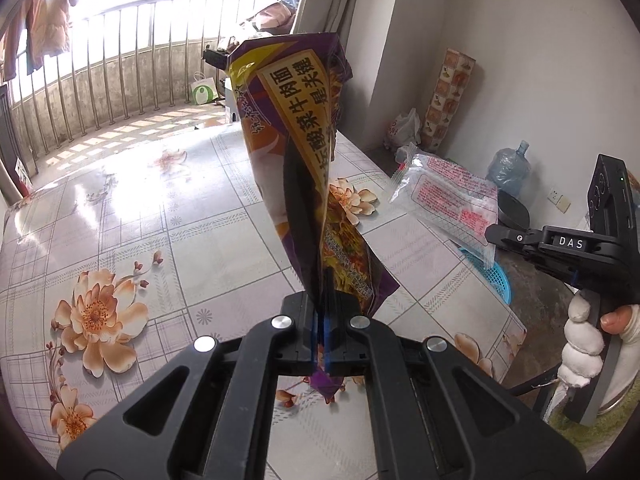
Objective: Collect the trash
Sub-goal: 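Carry the snack bag and clear bag over the blue wastebasket with both tools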
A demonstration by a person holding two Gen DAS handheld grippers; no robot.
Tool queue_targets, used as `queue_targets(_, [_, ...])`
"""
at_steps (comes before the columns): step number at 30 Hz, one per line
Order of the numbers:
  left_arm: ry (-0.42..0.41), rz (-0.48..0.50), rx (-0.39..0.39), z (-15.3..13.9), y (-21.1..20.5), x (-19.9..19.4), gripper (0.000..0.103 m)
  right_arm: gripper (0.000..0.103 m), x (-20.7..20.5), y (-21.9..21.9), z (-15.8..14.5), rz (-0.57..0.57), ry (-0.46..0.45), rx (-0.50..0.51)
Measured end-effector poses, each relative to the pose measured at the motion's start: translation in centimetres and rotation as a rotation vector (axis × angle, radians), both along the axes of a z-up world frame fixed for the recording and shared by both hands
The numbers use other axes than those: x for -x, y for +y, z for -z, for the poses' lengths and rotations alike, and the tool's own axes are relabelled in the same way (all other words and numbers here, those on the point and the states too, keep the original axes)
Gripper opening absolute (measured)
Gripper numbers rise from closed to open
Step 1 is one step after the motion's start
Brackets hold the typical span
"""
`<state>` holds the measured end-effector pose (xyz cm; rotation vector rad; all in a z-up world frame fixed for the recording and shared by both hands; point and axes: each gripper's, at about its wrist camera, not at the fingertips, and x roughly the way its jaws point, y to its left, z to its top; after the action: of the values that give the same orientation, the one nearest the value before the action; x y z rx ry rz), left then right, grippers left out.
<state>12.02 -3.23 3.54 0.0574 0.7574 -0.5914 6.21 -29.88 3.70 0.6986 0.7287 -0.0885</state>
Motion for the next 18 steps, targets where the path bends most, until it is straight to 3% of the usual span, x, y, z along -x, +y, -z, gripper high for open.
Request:
queue_targets(9, [-0.028, 0.228, 0.074, -4.4, -8.3, -0.4, 0.0, 0.006, 8.3, -9.4, -2.3, 0.313, -0.081, 0.023])
queue_targets(14, [0.044, 0.395, 0.061, -4.2, -16.2, -1.2, 0.0, 0.006, 13.0, -14.7, -1.0, 0.493, -0.079, 0.006])
queue_targets(18, [0.161, 0.494, 0.023, -2.0, -24.2, -1.9, 0.0, 0.006, 15.6, -18.4, 1.6, 0.605, -0.051, -0.032])
